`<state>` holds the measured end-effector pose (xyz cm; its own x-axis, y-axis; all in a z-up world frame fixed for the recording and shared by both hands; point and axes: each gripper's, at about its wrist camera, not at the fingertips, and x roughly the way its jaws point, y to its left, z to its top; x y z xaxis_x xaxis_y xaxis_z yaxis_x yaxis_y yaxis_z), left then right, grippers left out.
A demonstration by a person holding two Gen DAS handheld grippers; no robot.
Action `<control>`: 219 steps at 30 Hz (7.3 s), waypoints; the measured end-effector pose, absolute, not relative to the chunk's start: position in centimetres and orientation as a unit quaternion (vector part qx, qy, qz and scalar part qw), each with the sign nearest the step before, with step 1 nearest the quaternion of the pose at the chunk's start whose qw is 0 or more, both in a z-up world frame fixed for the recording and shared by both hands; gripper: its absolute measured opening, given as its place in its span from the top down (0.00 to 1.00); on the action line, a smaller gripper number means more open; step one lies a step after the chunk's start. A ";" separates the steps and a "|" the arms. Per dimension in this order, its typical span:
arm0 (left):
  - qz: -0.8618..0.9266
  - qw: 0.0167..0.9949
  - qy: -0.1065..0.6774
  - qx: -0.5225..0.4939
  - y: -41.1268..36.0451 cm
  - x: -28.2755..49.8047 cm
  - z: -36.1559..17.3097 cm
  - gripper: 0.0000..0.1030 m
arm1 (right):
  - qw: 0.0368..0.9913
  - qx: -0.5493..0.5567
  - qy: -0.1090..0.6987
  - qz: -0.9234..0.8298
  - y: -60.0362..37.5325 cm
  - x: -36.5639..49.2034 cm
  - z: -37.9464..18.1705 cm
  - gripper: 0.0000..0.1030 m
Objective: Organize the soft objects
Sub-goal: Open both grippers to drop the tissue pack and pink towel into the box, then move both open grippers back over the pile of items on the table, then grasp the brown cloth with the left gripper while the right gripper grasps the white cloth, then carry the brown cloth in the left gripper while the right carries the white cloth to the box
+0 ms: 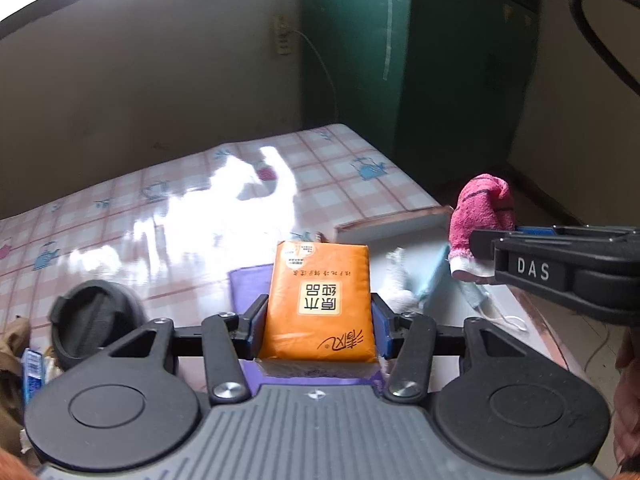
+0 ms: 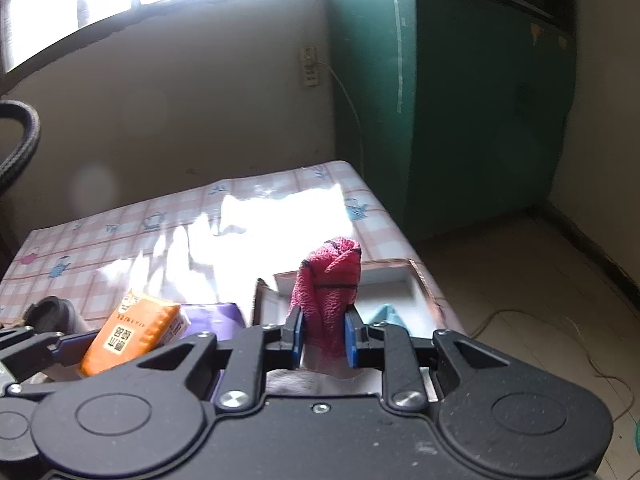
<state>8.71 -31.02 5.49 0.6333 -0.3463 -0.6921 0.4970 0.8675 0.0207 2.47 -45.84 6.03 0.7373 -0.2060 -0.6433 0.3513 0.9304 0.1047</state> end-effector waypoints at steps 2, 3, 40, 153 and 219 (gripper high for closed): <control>-0.242 0.895 0.360 0.108 -31.7 8.6 5.2 0.49 | 0.923 0.114 0.334 -0.157 -46.7 2.2 5.7 0.75; -0.245 0.893 0.361 0.108 -32.0 8.6 5.0 0.49 | 0.921 0.115 0.336 -0.159 -47.0 2.2 5.5 0.75; -0.216 0.898 0.370 0.093 -31.1 7.6 5.6 0.12 | 0.921 0.111 0.338 -0.157 -46.6 0.9 5.8 0.46; 0.004 0.935 0.351 -0.051 -0.2 11.5 5.9 0.72 | 0.922 0.029 0.340 0.182 -17.4 6.4 2.5 0.71; -0.073 0.942 0.329 -0.010 -8.4 10.2 8.8 0.72 | 0.956 0.034 0.273 0.103 -23.0 5.6 10.5 0.71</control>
<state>10.22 -8.37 8.75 0.7732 -0.1441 -0.6175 0.1305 0.9891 -0.0674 5.60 -22.97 10.49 0.8295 0.2155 -0.5152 -0.1781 0.9765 0.1217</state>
